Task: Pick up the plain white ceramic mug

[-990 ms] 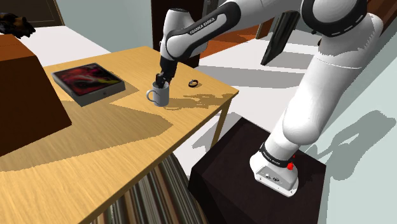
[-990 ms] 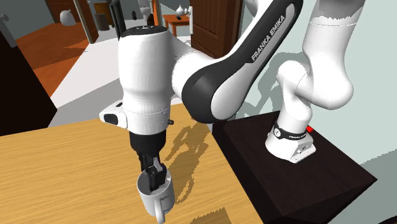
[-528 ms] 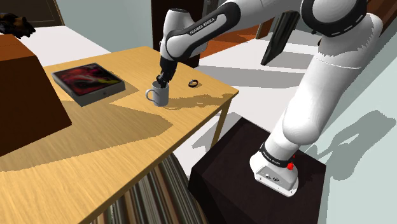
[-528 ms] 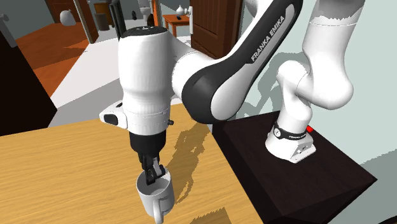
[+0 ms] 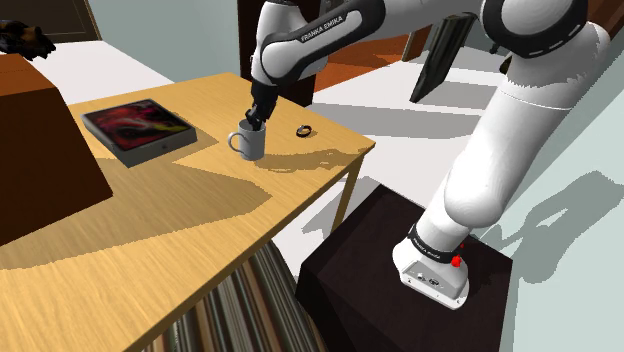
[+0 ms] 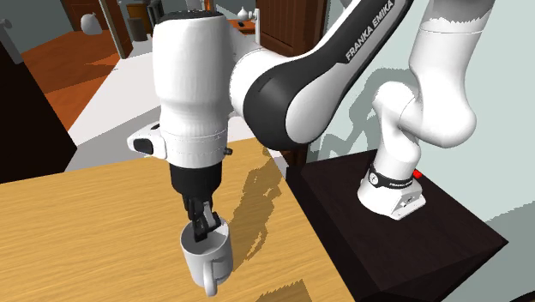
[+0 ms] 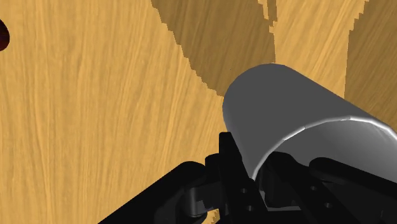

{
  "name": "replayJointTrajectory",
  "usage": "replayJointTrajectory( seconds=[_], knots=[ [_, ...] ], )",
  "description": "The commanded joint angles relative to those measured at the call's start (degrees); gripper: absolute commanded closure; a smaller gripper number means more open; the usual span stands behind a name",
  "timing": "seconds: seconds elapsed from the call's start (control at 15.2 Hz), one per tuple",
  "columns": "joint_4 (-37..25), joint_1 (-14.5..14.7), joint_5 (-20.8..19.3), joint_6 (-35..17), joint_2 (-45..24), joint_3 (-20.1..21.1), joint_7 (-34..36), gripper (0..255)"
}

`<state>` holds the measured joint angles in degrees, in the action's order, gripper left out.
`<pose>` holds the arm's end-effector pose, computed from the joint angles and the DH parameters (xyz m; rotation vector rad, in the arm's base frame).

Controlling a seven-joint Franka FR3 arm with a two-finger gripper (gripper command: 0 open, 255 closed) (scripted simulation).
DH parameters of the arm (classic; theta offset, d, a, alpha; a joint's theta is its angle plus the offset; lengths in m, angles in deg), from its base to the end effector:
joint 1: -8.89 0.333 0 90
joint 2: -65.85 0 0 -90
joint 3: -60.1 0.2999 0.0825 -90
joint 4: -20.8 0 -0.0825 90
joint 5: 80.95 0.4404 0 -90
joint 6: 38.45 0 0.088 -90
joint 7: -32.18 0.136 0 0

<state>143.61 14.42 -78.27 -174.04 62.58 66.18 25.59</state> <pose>0.6004 0.1249 0.3157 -3.0510 -0.4397 -0.2537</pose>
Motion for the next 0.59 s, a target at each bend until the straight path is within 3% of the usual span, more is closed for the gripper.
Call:
replayJointTrajectory(
  seconds=[0.0, 0.53],
  knots=[
    [-0.9, -0.1, 0.1, 1.6, 0.7, 0.0, -0.1, 255],
    [-4.3, -0.1, 0.2, 7.5, 3.2, -0.1, 0.0, 255]
  ],
)
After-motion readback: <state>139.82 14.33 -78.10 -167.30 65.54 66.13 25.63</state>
